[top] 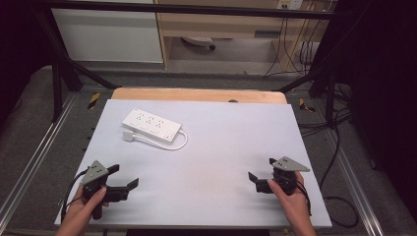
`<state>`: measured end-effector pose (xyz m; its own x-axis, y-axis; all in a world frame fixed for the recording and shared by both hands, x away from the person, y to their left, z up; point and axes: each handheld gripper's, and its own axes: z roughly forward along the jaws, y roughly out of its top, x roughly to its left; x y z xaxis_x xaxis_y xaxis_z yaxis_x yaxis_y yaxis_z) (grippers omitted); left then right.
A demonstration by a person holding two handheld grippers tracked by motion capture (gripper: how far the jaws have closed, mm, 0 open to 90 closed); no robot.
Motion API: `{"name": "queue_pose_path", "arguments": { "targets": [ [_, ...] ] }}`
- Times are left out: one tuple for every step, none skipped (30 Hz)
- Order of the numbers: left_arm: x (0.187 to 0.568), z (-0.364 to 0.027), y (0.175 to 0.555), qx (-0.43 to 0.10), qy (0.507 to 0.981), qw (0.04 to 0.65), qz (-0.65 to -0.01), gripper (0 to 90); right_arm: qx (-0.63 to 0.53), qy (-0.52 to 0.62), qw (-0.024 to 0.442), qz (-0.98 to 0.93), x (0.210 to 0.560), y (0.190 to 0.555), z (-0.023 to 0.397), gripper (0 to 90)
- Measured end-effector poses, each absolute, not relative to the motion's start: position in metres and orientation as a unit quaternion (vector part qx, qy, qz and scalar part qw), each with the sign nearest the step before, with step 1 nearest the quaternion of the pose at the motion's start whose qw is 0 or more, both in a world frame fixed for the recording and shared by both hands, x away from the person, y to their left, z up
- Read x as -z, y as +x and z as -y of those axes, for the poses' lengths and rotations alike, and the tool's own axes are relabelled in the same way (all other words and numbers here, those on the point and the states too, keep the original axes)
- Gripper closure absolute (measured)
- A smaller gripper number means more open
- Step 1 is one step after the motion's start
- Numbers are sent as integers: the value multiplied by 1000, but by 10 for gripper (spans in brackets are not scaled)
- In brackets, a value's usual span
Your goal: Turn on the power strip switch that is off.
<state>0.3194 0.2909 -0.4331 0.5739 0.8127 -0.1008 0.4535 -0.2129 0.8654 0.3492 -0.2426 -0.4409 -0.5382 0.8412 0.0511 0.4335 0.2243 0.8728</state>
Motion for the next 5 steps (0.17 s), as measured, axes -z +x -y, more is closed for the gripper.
{"name": "queue_pose_path", "arguments": {
  "targets": [
    [436,-290,320,-188,756,464,-421,71,-450,428,224,-751,442,350,243,26],
    [439,-289,321,-187,760,458,-423,72,-442,432,227,-752,443,351,243,28],
    [442,-288,322,-184,763,453,-424,73,-432,439,226,-755,446,352,243,29],
    [442,-287,322,-189,764,446,-426,78,-420,444,226,-759,449,354,244,27],
    [441,-287,322,-194,762,448,-425,83,-385,456,222,-771,458,358,243,25]
  ]
}}
